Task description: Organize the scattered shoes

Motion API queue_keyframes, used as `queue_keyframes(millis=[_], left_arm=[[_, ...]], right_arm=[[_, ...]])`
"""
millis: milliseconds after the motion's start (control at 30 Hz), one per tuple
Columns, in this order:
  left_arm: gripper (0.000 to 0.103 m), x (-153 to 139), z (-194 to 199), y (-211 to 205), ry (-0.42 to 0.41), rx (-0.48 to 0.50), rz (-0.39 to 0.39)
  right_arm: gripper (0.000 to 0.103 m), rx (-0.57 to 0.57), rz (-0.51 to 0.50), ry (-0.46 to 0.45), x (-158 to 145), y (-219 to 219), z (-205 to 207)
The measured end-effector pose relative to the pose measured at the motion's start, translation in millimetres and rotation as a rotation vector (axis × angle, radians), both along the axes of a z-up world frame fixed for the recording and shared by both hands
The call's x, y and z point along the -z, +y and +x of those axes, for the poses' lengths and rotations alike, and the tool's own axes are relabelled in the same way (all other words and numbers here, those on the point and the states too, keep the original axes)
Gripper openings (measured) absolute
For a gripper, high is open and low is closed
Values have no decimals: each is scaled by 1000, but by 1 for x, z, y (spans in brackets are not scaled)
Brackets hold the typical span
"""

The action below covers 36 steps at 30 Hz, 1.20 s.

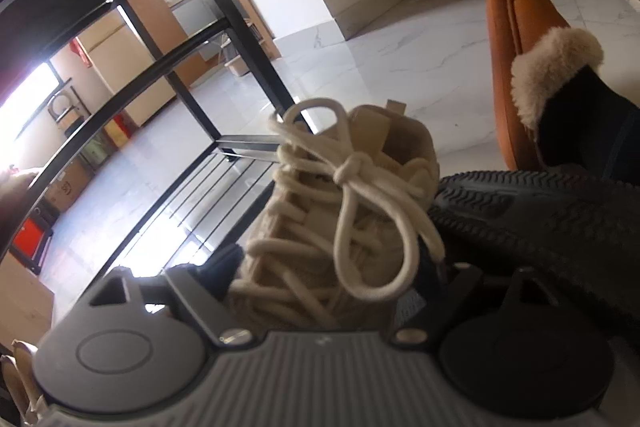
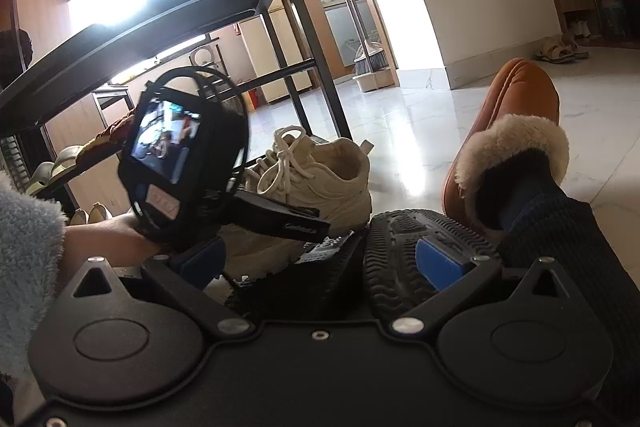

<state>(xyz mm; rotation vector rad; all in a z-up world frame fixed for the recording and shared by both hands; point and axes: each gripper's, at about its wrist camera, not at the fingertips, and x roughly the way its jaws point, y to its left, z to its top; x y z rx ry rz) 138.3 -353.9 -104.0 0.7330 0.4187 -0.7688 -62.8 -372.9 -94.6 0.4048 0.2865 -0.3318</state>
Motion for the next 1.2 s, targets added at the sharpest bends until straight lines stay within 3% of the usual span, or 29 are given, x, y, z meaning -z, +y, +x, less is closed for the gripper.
queue_keyframes(millis=[167,333,500,767,967,1067,1200], left_arm=[[75,-7,0,5,33,-22,-9],[73,-17,1,16,92,-86,-81],[72,-27,-7,21,69,-100,-108],[72,-64,-26,59,69,-174,-244],[73,-71,-49,123,41,-359,-310],[73,-62,-66,163,8,-509,-331],[73,-46,-80,203,22,-627,-332]], right_arm=[[103,1,-4,-1,0,1,1],[103,5,1,-1,1,0,1],[103,6,0,-1,1,-1,1],[103,15,0,2,3,0,1],[103,11,-22,15,3,6,4],[103,1,-43,21,3,11,7],[103,-18,-76,30,4,19,9]])
